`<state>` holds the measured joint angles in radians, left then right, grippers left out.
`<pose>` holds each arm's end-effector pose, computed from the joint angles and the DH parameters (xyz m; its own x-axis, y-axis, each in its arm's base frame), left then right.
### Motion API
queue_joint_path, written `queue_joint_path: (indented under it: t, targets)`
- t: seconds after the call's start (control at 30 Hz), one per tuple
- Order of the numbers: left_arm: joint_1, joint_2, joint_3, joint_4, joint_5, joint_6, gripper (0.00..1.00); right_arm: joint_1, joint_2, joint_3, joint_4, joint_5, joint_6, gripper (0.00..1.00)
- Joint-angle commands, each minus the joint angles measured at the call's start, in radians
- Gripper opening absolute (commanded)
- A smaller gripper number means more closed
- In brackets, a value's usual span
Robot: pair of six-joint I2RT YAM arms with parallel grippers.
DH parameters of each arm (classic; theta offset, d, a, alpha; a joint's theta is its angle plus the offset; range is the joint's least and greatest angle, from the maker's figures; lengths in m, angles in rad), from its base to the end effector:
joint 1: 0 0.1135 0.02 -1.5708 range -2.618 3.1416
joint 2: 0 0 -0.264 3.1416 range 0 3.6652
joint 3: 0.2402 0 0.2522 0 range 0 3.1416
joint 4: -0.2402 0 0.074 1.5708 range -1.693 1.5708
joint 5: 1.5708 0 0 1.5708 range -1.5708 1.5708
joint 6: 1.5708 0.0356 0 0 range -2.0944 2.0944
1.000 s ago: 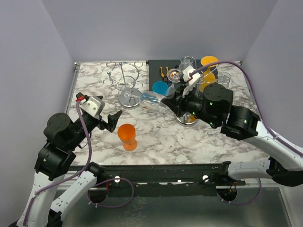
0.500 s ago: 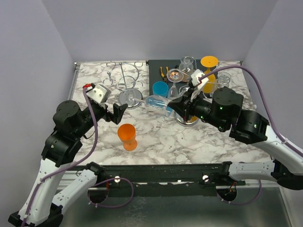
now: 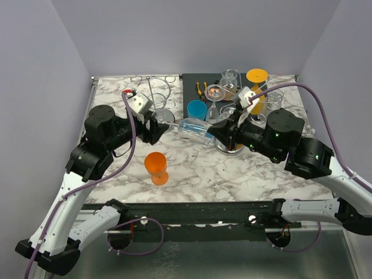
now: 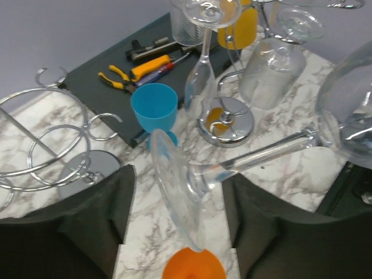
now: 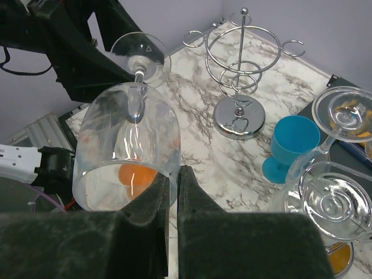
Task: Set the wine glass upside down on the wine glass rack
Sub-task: Turn the wine glass upside down at the wine rack.
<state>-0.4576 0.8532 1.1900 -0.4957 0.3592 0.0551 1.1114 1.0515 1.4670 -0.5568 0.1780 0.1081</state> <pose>0.1414 -0.0836 0.4330 -0.1018 0.1076 -0.9890 0.7317 0.6816 -0.0012 0.0929 0.1736 0.4811 -0.1489 -0.0614 -0.9869 -0.7930 0.6037 0.0820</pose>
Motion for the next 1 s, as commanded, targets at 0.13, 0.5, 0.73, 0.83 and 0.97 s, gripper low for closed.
queue_joint_path:
  t: [0.13, 0.5, 0.73, 0.83, 0.97]
  targets:
    - [0.004, 0.039, 0.056, 0.04, 0.092, -0.015, 0.15, 0.004, -0.058, -0.061, 0.098, -0.03, -0.001, 0.01]
    - [0.005, 0.077, 0.15, 0.038, 0.128, 0.284, 0.0, 0.005, -0.074, -0.124, 0.0, -0.004, 0.041, 0.51]
    - [0.005, 0.063, 0.153, 0.039, 0.148, 0.575, 0.0, 0.005, -0.122, -0.177, -0.127, 0.006, 0.072, 0.71]
    - [0.005, 0.057, 0.15, 0.048, 0.15, 0.652, 0.0, 0.004, -0.121, -0.171, -0.194, 0.01, 0.084, 0.78]
    - [0.004, 0.031, 0.121, 0.073, 0.174, 0.763, 0.0, 0.004, -0.119, -0.141, -0.252, 0.03, 0.101, 0.87]
